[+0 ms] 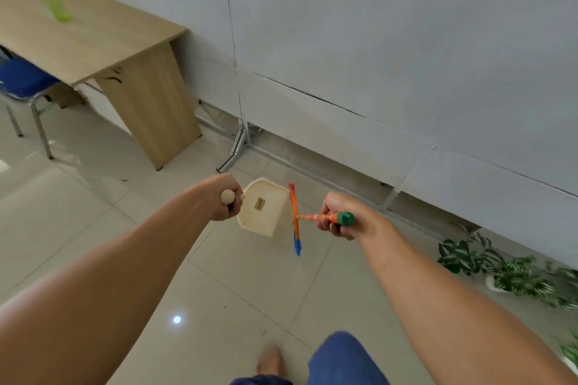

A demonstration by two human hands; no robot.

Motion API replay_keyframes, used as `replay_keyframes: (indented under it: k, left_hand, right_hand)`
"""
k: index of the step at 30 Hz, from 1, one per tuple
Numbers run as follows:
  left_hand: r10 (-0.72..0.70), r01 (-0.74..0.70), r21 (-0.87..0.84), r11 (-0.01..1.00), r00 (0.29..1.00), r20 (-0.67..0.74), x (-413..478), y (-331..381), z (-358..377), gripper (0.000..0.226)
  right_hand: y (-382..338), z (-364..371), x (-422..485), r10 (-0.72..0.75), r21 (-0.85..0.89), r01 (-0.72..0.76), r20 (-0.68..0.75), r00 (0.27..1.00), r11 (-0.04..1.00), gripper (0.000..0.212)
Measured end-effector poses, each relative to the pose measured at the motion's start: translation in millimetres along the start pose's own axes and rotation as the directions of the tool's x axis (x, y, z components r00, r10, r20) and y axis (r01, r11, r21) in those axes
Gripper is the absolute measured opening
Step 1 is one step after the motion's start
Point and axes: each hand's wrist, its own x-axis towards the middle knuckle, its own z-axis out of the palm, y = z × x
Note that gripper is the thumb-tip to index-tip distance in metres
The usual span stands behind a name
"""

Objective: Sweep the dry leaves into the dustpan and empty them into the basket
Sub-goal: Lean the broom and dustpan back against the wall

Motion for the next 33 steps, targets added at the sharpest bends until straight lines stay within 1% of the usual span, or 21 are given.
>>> replay_keyframes:
  k: [2,3,7,9,11,14,16,18,20,21,23,24,25,26,27,28,29,30,31,32,33]
  left_hand:
    - [-0.014,0.013,0.022,1.000,0.999,0.031,17.4,28.3,4.4,0.009]
    - [-0.017,0.017,0.006,1.000,0.999,0.038,26.7,44.3,7.9,0.009]
    - [-0.022,0.022,-0.019,1.000,1.000,0.004,71.8,105.8,21.2,0.004]
    - [-0.042,0.042,-0.003,0.999,0.999,0.005,96.3,138.0,26.8,0.003]
    - [-0.069,0.069,0.012,0.998,0.997,0.019,121.7,170.4,34.0,0.002]
    - [-0.107,0.106,0.107,0.989,0.994,0.006,158.8,217.9,48.4,0.006]
    - [-0.109,0.107,0.161,0.981,0.994,0.002,181.9,252.4,55.9,0.010]
    - [-0.097,0.094,0.204,0.974,0.995,0.001,201.0,288.3,62.7,0.013]
    - [-0.084,0.088,0.280,0.956,0.996,-0.026,215.3,318.5,68.2,0.010]
    - [-0.082,0.086,0.334,0.938,0.996,-0.027,220.7,331.5,70.1,0.011]
    - [-0.076,0.069,0.439,0.896,0.997,-0.002,230.6,358.4,76.1,0.008]
    - [-0.068,0.058,0.475,0.878,0.998,0.003,234.8,371.2,80.1,0.011]
    - [-0.053,0.046,0.508,0.860,0.999,-0.002,239.7,382.7,84.4,0.021]
    - [-0.033,0.031,0.529,0.848,0.999,-0.005,244.4,392.5,90.0,0.030]
    - [-0.020,0.016,0.552,0.834,1.000,0.000,247.8,401.2,96.6,0.035]
    - [-0.020,0.010,0.576,0.817,1.000,0.011,251.4,409.4,103.9,0.039]
    - [-0.023,0.004,0.601,0.800,0.999,0.024,255.0,417.1,110.6,0.042]
    - [-0.029,0.000,0.626,0.780,0.999,0.035,259.9,424.5,117.1,0.044]
    - [-0.028,-0.005,0.663,0.749,0.999,0.039,265.3,431.4,123.0,0.044]
    - [-0.024,-0.007,0.714,0.701,0.999,0.033,271.2,438.0,128.2,0.043]
    - [-0.006,-0.012,0.766,0.642,1.000,0.022,277.3,444.7,132.1,0.040]
  right_hand:
    - [-23.2,2.3,17.5,-0.007,0.028,0.007,-0.003,1.000,1.000,0.023]
    - [-36.0,2.5,27.6,-0.010,0.043,0.010,-0.003,1.000,0.999,0.023]
    - [-93.4,0.9,70.5,-0.040,0.053,0.039,0.008,0.999,0.998,0.021]
    - [-125.7,-3.3,95.1,-0.039,0.057,0.037,0.037,0.999,0.998,0.022]
    - [-160.6,-9.1,121.7,-0.029,0.090,0.020,0.104,0.994,0.996,0.023]
    - [-211.7,-18.7,157.5,-0.014,0.187,-0.033,0.245,0.970,0.982,0.022]
    - [-243.6,-24.0,176.0,-0.026,0.260,-0.053,0.292,0.956,0.964,0.017]
    - [-274.4,-25.6,189.4,-0.084,0.318,-0.014,0.293,0.952,0.948,0.017]
    - [-298.6,-22.0,197.9,-0.147,0.336,0.055,0.256,0.955,0.940,0.019]
    - [-308.1,-18.7,202.9,-0.180,0.356,0.086,0.239,0.954,0.930,0.024]
    - [-323.7,-14.3,217.7,-0.253,0.457,0.121,0.240,0.937,0.881,0.035]
    - [-330.5,-12.5,224.9,-0.278,0.513,0.115,0.254,0.926,0.850,0.037]
    - [-336.0,-10.3,230.8,-0.299,0.561,0.105,0.266,0.916,0.821,0.037]
    - [-340.9,-6.7,236.6,-0.323,0.586,0.111,0.269,0.907,0.802,0.037]
    - [-345.4,-2.9,242.3,-0.349,0.578,0.149,0.252,0.902,0.802,0.036]
    - [-349.9,1.8,248.1,-0.374,0.532,0.214,0.213,0.903,0.819,0.034]
    - [-354.1,6.8,253.7,-0.396,0.439,0.297,0.152,0.905,0.848,0.029]
    - [-359.3,11.8,259.8,-0.425,0.303,0.385,0.077,0.902,0.872,0.022]
    - [-364.8,15.8,265.4,-0.470,0.128,0.467,-0.005,0.883,0.875,0.014]
    - [-370.9,18.8,271.5,-0.531,-0.078,0.526,-0.078,0.844,0.847,0.010]
    - [-377.5,21.0,277.2,-0.595,-0.283,0.547,-0.117,0.795,0.787,0.007]
